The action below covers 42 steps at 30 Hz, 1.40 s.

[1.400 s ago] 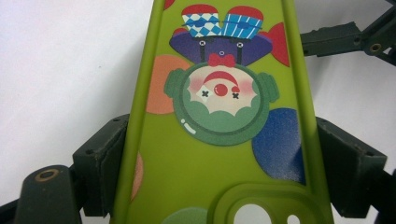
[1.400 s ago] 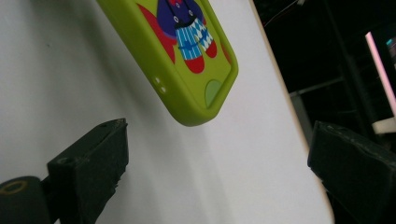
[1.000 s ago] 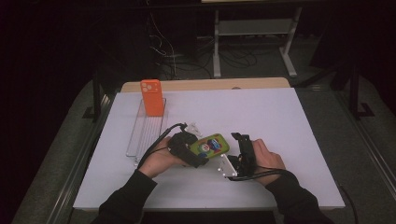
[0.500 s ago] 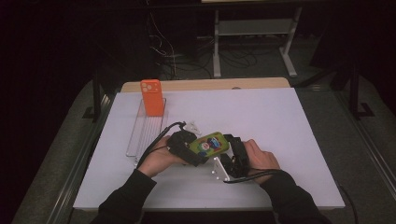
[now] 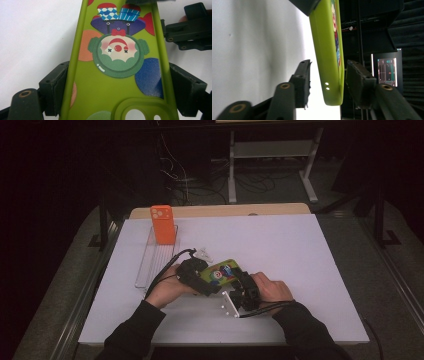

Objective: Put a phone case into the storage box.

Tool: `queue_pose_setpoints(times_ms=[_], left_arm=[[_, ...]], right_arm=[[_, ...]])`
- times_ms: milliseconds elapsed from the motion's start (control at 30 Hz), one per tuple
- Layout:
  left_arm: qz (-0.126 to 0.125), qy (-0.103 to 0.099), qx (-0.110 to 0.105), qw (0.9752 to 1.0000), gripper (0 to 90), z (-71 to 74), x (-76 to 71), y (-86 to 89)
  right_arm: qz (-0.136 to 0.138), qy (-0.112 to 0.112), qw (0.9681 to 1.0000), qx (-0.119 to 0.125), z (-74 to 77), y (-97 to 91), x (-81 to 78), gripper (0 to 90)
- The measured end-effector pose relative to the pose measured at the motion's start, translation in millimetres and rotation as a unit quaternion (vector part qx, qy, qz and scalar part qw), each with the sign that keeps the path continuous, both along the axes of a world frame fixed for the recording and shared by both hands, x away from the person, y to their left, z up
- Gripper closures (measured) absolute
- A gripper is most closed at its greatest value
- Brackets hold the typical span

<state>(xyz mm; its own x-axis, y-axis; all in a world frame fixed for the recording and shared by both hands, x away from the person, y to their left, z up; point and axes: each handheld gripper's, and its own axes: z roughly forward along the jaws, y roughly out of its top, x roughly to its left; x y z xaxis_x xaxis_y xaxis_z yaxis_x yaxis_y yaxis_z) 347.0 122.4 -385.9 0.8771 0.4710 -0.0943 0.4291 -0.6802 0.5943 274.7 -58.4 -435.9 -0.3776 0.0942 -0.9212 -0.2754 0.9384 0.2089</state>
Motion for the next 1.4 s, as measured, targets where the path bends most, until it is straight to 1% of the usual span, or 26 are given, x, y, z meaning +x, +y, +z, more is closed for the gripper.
queue_pose_setpoints(times_ms=[133, 233, 467, 500, 533, 633, 767, 800, 867, 967, 1033, 1100, 1133, 1167, 1200, 1233, 1267, 1333, 1400], left_arm=[[0.0, 0.0, 0.002, 1.0, 14.8, -0.6, -0.1, -0.8], [-0.002, 0.0, 0.001, 1.0, 14.8, -0.9, -0.3, -1.4], [0.001, 0.004, -0.002, 1.0, 14.7, -0.2, 0.1, -0.9], [0.0, 0.004, -0.002, 1.0, 14.7, -0.1, 0.1, -0.7], [0.001, 0.005, -0.002, 1.0, 14.6, -0.3, 0.0, -0.8], [0.004, 0.008, -0.007, 0.9999, 14.3, -0.5, 0.3, -0.9], [0.01, 0.005, -0.018, 0.9998, 13.4, -1.3, -0.8, -1.0], [0.007, 0.0, -0.017, 0.9998, 13.0, -0.9, -0.8, -0.3], [0.01, -0.001, -0.021, 0.9997, 12.4, -0.3, -1.5, 0.3], [0.006, -0.01, -0.021, 0.9997, 6.9, 1.1, -1.8, 1.2], [0.011, -0.006, -0.041, 0.9991, 2.7, 1.9, -3.1, 1.1], [0.007, -0.01, -0.043, 0.999, 0.8, 4.0, -3.3, 3.0], [0.004, -0.011, -0.041, 0.9991, 0.0, 5.3, -3.0, 4.5], [0.008, -0.01, -0.05, 0.9987, 0.0, 5.6, -3.9, 4.7], [0.005, -0.015, -0.05, 0.9987, 0.0, 6.5, -3.9, 6.2], [-0.003, -0.021, -0.044, 0.9988, 0.0, 7.7, -3.2, 8.5], [-0.005, -0.018, -0.047, 0.9987, 0.0, 8.0, -3.0, 9.9], [0.002, -0.02, -0.051, 0.9985, 0.0, 7.4, -3.0, 12.4], [-0.001, -0.024, -0.04, 0.9989, 0.0, 6.9, -0.8, 16.0]], right_arm=[[0.003, -0.001, 1.0, -0.006, -0.3, 0.3, -0.9, 61.8], [0.005, -0.003, 1.0, -0.003, -0.6, 0.6, -1.7, 67.2], [0.011, -0.003, 0.9998, -0.018, -2.8, 2.5, -3.4, 73.8], [0.012, -0.001, 0.9996, -0.026, -3.0, 3.0, -3.5, 74.6], [0.014, -0.003, 0.9994, -0.032, -3.7, 3.5, -3.6, 74.9], [0.011, -0.004, 0.9993, -0.037, -4.1, 4.4, -4.5, 75.4], [0.005, -0.003, 0.9995, -0.031, -3.5, 4.2, -4.2, 75.7], [0.006, -0.005, 0.9995, -0.03, -3.4, 4.2, -4.2, 75.7], [0.005, -0.008, 0.9996, -0.027, -2.4, 3.9, -4.5, 75.7], [0.0, -0.005, 0.9997, -0.023, -0.7, 2.8, -4.5, 75.8], [-0.005, -0.002, 0.9997, -0.023, -0.9, 1.3, -3.7, 75.8], [-0.01, 0.0, 0.9997, -0.022, -0.6, -0.8, -2.0, 75.7], [-0.013, 0.003, 0.9997, -0.021, -0.5, -2.1, -1.3, 75.7], [-0.016, 0.001, 0.9997, -0.02, -0.3, -3.6, -0.4, 75.7], [-0.021, 0.009, 0.9997, -0.01, -1.1, -5.0, 0.5, 75.7], [-0.026, 0.014, 0.9995, -0.007, -0.3, -7.0, 1.9, 75.7], [-0.037, 0.027, 0.9989, 0.007, -0.5, -8.6, 1.3, 75.7], [-0.041, 0.037, 0.9984, 0.015, 1.1, -13.2, 3.9, 75.7], [-0.042, 0.037, 0.9983, 0.013, 2.2, -16.2, 6.0, 75.7]])
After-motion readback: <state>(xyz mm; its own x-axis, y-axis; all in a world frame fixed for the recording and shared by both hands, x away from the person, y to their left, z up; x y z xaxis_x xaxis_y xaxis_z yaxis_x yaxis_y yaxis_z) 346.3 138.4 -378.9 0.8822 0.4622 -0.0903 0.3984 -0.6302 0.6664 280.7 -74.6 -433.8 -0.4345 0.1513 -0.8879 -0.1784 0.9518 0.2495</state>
